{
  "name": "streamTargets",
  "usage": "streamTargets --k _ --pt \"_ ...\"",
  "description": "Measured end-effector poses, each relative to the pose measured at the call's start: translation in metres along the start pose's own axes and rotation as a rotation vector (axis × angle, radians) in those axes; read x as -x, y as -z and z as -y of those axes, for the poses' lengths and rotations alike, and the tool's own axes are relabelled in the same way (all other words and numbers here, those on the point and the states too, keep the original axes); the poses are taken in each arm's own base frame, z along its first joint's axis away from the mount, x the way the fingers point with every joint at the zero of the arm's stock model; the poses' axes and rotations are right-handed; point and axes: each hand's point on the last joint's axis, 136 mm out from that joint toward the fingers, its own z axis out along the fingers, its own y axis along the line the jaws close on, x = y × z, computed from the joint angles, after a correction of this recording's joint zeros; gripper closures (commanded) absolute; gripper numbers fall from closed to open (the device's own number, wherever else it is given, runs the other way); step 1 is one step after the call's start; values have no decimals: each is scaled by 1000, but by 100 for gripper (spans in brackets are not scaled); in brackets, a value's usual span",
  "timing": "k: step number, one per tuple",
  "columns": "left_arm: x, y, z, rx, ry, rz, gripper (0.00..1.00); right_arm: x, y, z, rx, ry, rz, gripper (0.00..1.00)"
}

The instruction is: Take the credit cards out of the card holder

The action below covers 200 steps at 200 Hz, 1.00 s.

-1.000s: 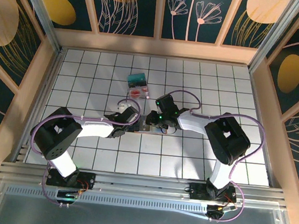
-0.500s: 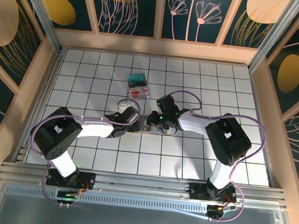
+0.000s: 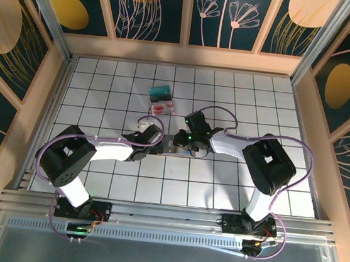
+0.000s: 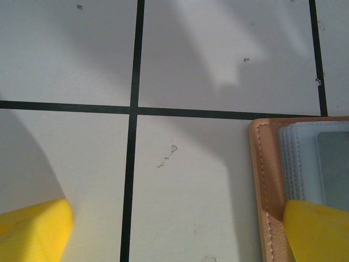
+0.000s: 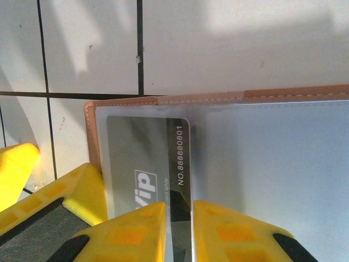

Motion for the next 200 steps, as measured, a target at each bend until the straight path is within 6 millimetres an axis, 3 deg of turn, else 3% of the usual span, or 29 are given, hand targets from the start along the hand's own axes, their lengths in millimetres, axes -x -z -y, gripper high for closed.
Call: streamTargets --k 166,200 --pt "0 0 0 0 0 0 1 -5 -8 3 17 -5 -24 80" --pt "0 0 0 0 0 0 1 -4 -9 2 25 -8 -24 91"
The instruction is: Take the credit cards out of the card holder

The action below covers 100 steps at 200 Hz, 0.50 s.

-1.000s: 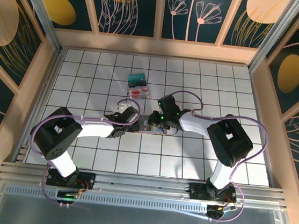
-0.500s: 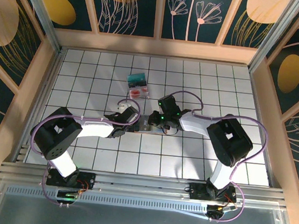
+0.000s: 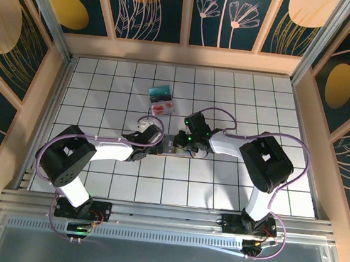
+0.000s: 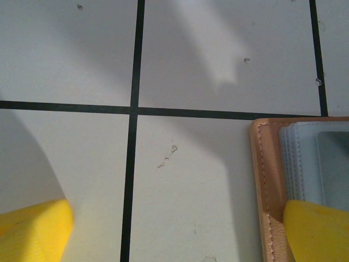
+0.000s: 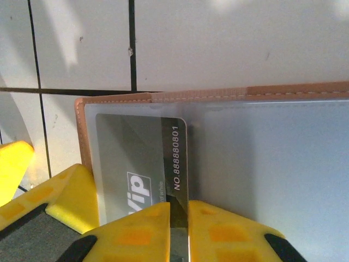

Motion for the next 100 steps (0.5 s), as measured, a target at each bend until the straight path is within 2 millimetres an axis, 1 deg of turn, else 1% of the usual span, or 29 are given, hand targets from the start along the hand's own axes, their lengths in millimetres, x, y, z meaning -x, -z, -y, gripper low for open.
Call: streamTargets --k 24,55,100 --pt "0 0 0 0 0 0 1 1 0 2 4 -6 2 96" --pt "0 0 0 1 0 0 1 4 2 3 6 -10 7 96" --pt "0 0 0 1 0 0 1 8 8 11 -9 -25 22 96"
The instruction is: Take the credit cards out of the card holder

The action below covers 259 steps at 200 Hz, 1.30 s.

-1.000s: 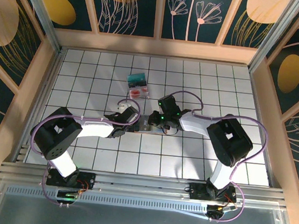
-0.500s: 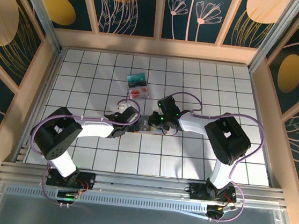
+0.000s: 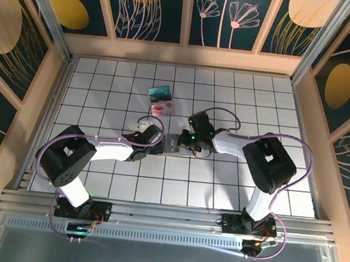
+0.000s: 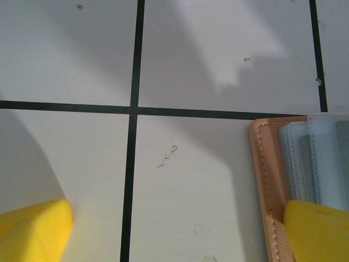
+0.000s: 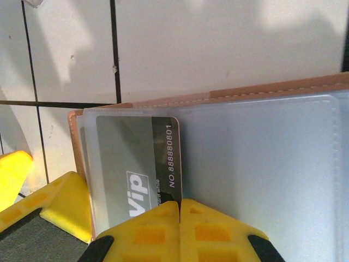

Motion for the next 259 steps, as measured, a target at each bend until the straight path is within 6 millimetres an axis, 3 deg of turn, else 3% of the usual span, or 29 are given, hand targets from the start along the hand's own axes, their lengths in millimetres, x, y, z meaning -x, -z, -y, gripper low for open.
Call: streamTargets --k 96,147,175,206,242,259 --pt "1 3 0 9 -33 -16 1 3 10 5 -42 3 20 95" --pt "32 23 23 -60 -40 47 1 2 10 4 -39 4 17 95" --pt "40 25 35 -82 -64 61 1 1 10 5 -42 3 15 95" --pt "32 15 43 -69 -114 41 1 0 10 6 -46 2 11 95" --pt "13 -5 38 -16 -167 -10 1 0 12 4 -44 3 13 95" --pt "14 -6 38 -6 -170 -2 1 0 13 5 -48 3 14 95"
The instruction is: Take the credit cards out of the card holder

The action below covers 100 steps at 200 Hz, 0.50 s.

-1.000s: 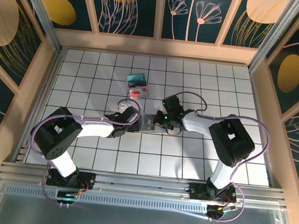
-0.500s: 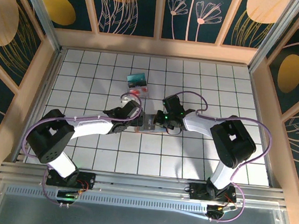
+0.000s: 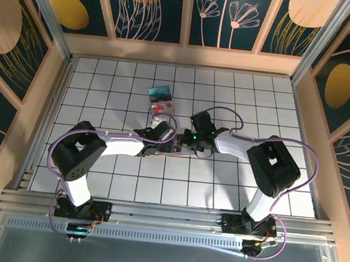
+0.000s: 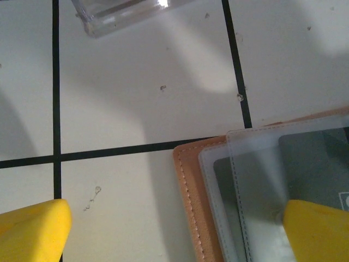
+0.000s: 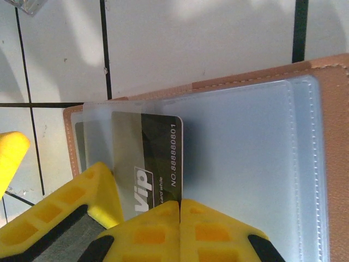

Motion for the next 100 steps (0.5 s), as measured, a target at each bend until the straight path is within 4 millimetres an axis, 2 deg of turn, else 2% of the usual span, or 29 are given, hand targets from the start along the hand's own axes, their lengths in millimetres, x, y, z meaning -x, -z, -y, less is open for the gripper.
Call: streamTargets --k 100 --pt "-2 0 -3 11 2 1 1 2 9 -2 -5 2 14 93"
